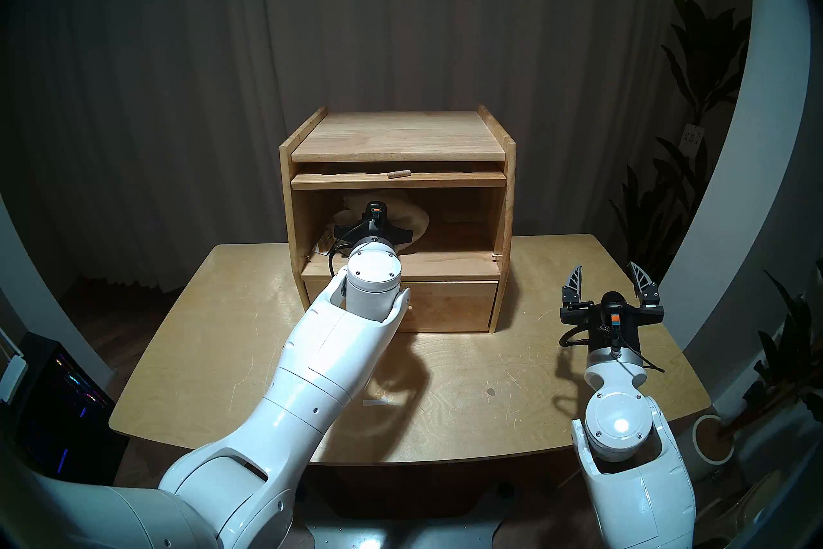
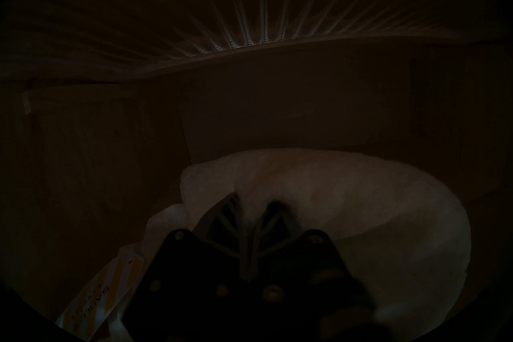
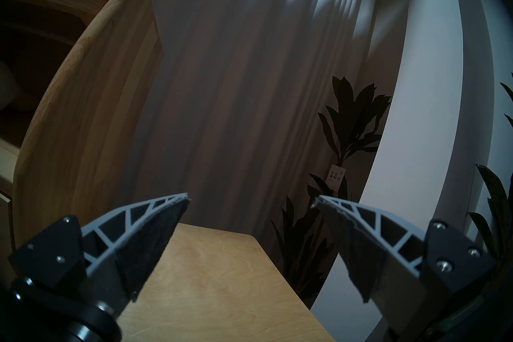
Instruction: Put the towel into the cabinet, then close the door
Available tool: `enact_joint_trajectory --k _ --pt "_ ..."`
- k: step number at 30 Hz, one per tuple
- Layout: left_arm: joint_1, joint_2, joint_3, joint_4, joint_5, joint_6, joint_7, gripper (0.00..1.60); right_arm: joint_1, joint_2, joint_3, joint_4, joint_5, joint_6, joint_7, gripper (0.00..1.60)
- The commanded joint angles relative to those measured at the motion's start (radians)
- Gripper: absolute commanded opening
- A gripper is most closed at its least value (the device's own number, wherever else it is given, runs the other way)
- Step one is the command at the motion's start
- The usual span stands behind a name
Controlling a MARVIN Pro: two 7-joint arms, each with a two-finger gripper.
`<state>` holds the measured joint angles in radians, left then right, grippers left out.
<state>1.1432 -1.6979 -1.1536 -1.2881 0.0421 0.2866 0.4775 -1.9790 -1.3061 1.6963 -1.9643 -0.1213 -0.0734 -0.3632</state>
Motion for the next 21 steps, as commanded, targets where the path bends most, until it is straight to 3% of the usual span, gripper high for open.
enact_joint_trajectory --k 1,21 --pt "-0.051 -0.007 -0.001 -0.024 -0.005 0.008 -0.024 0.0 0.0 0.002 0.0 -0.023 -0.002 -0.001 0.0 1.6" --pt "-0.093 0.0 -0.005 0.002 0.004 0.049 -0.068 0.0 -0.001 0.008 -0.003 -0.023 0.002 0.0 -0.006 1.6"
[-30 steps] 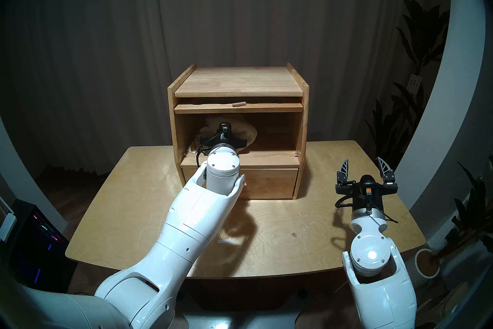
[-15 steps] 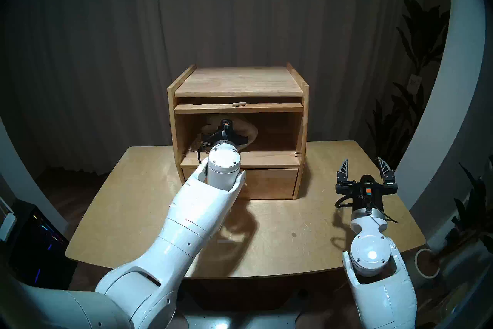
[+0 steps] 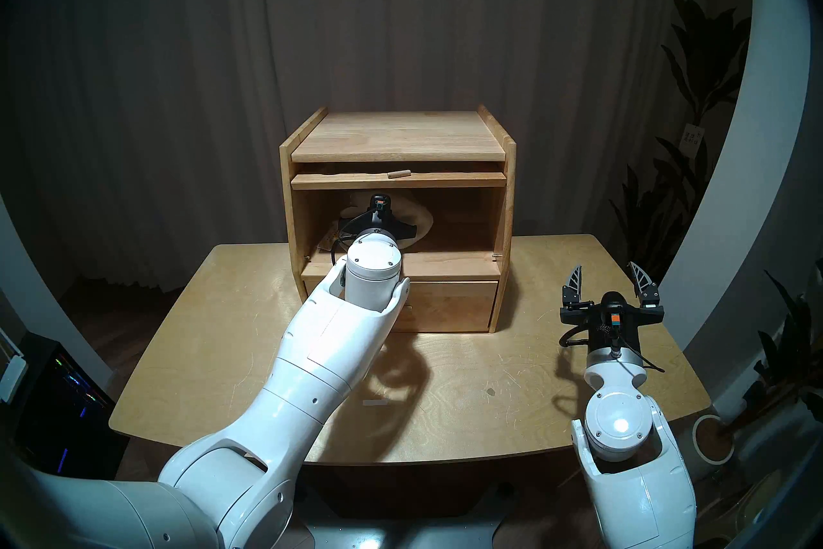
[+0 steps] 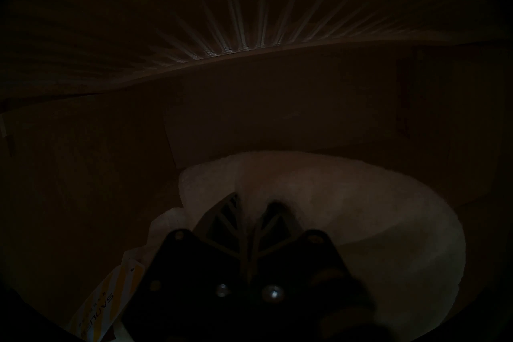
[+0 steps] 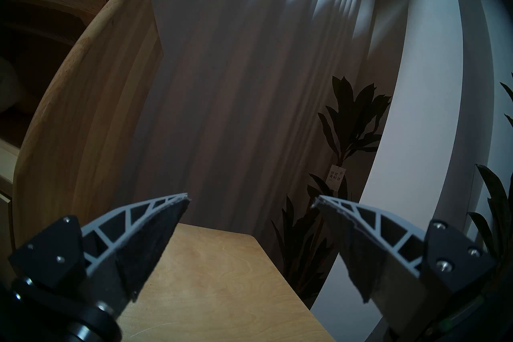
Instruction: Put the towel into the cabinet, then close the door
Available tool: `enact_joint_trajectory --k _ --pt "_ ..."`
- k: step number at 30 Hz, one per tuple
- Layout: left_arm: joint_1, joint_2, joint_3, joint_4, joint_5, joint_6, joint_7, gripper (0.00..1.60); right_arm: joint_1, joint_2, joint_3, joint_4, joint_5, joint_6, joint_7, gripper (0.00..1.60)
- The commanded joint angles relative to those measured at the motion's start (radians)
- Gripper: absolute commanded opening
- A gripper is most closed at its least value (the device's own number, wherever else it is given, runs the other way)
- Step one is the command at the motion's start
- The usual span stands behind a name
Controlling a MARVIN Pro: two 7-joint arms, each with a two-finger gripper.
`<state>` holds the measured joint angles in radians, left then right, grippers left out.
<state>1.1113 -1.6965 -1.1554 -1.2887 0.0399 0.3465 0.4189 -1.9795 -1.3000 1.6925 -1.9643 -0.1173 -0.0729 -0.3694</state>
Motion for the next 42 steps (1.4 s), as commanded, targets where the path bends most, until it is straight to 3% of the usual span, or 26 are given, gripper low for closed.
enact_joint_trajectory --k 1,19,30,31,32,33,34,38,42 --pt "-0.065 -0.002 -0.005 0.007 0.006 -0.011 -0.011 0.0 0.0 0.002 0.001 -0.023 -0.002 -0.001 0.0 1.6" --pt "-0.129 -0.015 -0.03 0.124 0.002 -0.019 -0.045 0.0 -0.001 0.008 -0.002 -0.023 0.002 0.0 -0.005 1.6" --pt "-0.131 -0.023 -0.033 0.144 0.011 -0.031 -0.037 0.0 -0.002 0.011 -0.004 -0.024 0.004 0.001 -0.008 1.6" --pt "-0.129 -0.023 -0.033 0.143 0.013 -0.03 -0.036 0.19 -0.002 0.012 -0.004 -0.024 0.004 0.001 -0.008 1.6" --pt "-0.127 -0.023 -0.031 0.141 0.016 -0.026 -0.034 0.55 -0.002 0.012 -0.004 -0.024 0.005 0.001 -0.008 1.6" --pt "-0.123 -0.023 -0.031 0.138 0.017 -0.026 -0.033 1.43 -0.002 0.012 -0.005 -0.024 0.005 0.001 -0.008 1.6" --pt "-0.11 -0.022 -0.028 0.121 0.02 -0.022 -0.03 1.6 -0.002 0.012 -0.005 -0.024 0.005 0.001 -0.009 1.6" --pt "-0.025 -0.009 -0.012 0.018 0.023 0.009 -0.04 1.6 -0.002 0.014 -0.005 -0.024 0.006 0.002 -0.01 1.6" --pt "0.048 -0.002 -0.001 -0.023 0.016 0.02 -0.037 1.6 -0.001 0.015 -0.006 -0.022 0.006 0.0 -0.011 1.6"
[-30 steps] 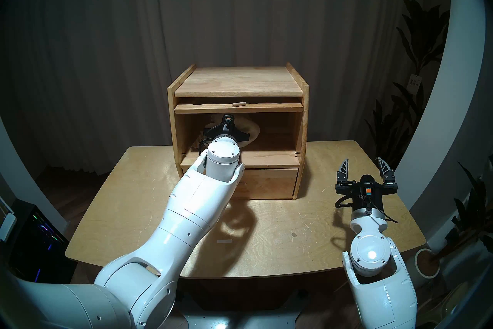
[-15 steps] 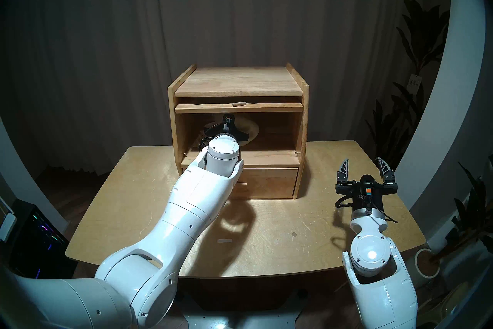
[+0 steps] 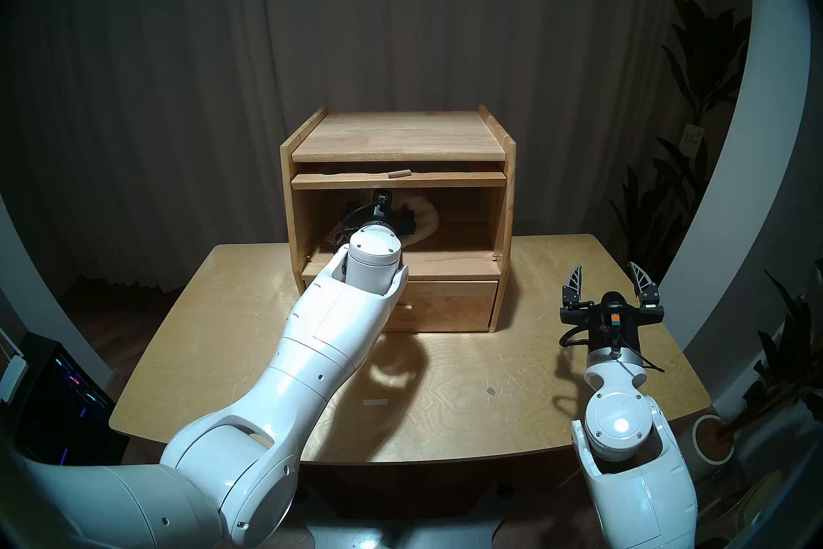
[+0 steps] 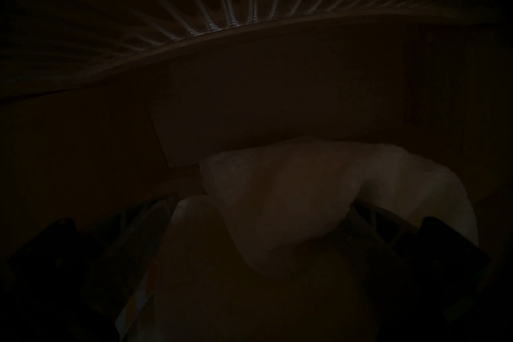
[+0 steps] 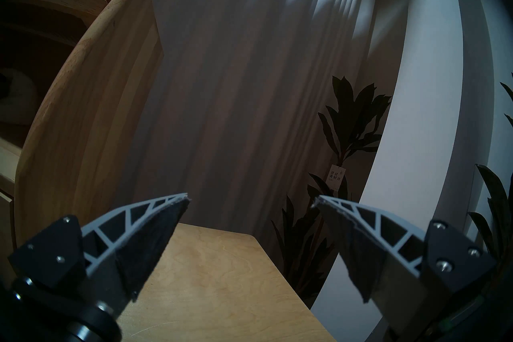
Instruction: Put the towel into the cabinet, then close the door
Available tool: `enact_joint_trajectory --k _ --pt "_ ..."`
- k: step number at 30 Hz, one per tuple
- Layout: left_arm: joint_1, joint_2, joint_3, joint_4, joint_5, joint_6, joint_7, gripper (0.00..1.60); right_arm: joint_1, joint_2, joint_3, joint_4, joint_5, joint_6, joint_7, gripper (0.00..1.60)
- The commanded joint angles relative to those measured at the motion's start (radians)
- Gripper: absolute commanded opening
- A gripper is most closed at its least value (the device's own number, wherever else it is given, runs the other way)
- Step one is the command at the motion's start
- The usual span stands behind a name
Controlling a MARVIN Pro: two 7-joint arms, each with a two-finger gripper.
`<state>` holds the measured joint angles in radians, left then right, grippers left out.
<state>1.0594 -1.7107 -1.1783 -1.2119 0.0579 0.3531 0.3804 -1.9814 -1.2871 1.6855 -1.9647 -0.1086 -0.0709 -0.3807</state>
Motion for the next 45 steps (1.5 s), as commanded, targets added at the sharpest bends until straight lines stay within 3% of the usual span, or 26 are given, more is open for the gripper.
enact_joint_trajectory --k 1,3,11,17,29,30,31,32,39,45 --pt "0.1 0.012 0.022 -0.1 -0.001 0.013 0.002 1.6 0.001 0.002 0.001 -0.021 -0.002 -0.002 0.0 1.6" --pt "0.127 0.045 0.052 -0.133 -0.025 0.034 0.012 1.6 0.002 0.003 0.0 -0.02 -0.002 -0.003 -0.001 1.6" --pt "0.233 0.093 0.035 -0.281 -0.006 0.01 0.056 1.6 0.003 0.005 -0.002 -0.016 0.0 -0.004 -0.004 1.6" --pt "0.213 0.121 0.029 -0.348 0.031 -0.062 0.096 1.6 0.004 0.007 -0.003 -0.015 0.001 -0.004 -0.006 1.6" --pt "0.298 0.146 0.031 -0.514 -0.02 -0.084 0.034 1.6 0.003 0.011 -0.005 -0.016 0.003 -0.004 -0.01 1.6" --pt "0.302 0.143 0.035 -0.522 -0.027 -0.089 0.027 1.47 0.003 0.011 -0.006 -0.015 0.003 -0.004 -0.01 1.6" --pt "0.302 0.143 0.035 -0.522 -0.027 -0.089 0.027 1.47 0.003 0.011 -0.006 -0.015 0.003 -0.004 -0.01 1.6" --pt "0.313 0.147 0.038 -0.543 -0.03 -0.089 0.021 0.0 0.004 0.011 -0.006 -0.015 0.004 -0.004 -0.011 1.6" --pt "0.433 0.193 0.07 -0.653 -0.078 -0.038 -0.019 0.0 0.005 0.014 -0.008 -0.011 0.005 -0.004 -0.014 1.6" --pt "0.512 0.24 0.053 -0.718 -0.095 0.017 -0.019 0.0 0.006 0.015 -0.009 -0.009 0.006 -0.004 -0.015 1.6"
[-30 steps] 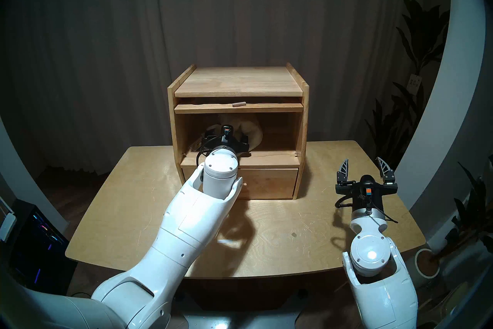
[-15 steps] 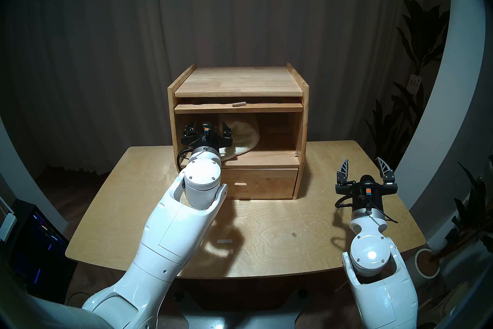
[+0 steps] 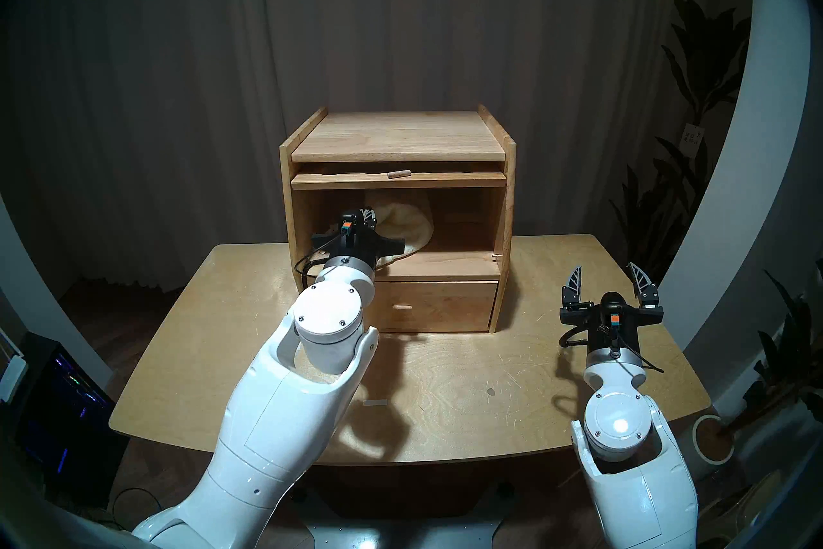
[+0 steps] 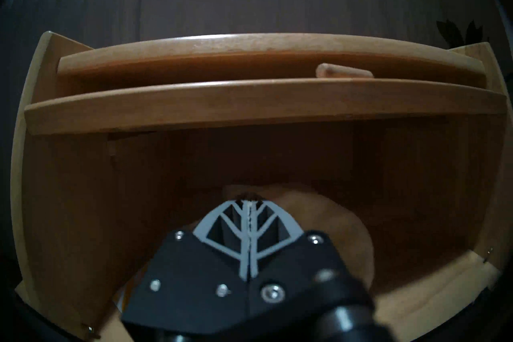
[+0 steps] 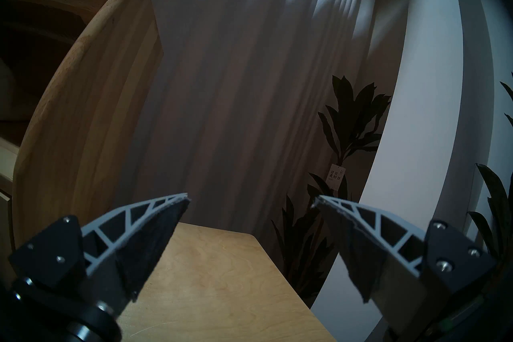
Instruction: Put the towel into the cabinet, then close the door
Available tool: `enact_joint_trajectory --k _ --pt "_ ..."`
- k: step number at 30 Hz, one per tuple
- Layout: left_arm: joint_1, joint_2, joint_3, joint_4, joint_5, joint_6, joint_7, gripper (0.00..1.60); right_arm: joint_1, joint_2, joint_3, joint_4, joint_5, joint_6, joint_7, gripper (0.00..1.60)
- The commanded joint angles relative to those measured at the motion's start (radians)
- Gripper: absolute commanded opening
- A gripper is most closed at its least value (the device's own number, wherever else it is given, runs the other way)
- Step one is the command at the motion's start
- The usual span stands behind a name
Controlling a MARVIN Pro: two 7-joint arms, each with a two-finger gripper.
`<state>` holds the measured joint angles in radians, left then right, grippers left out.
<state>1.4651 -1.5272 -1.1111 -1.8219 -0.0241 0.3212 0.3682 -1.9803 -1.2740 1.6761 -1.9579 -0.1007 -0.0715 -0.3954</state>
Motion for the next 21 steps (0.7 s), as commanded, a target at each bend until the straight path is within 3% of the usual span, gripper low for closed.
enact_joint_trajectory --k 1,4,12,21 --pt "0.114 0.065 -0.017 -0.113 -0.016 0.057 -0.006 0.0 0.005 0.002 0.001 -0.016 -0.002 -0.004 -0.001 1.6" --pt "0.167 0.111 -0.048 -0.17 -0.02 0.103 -0.008 0.0 0.006 0.003 0.0 -0.013 -0.001 -0.004 -0.002 1.6" --pt "0.19 0.158 -0.11 -0.273 -0.042 0.156 -0.032 0.0 0.007 0.006 -0.002 -0.012 0.0 -0.005 -0.005 1.6" --pt "0.221 0.184 -0.11 -0.375 -0.105 0.234 -0.108 0.0 0.007 0.009 -0.004 -0.011 0.002 -0.005 -0.008 1.6"
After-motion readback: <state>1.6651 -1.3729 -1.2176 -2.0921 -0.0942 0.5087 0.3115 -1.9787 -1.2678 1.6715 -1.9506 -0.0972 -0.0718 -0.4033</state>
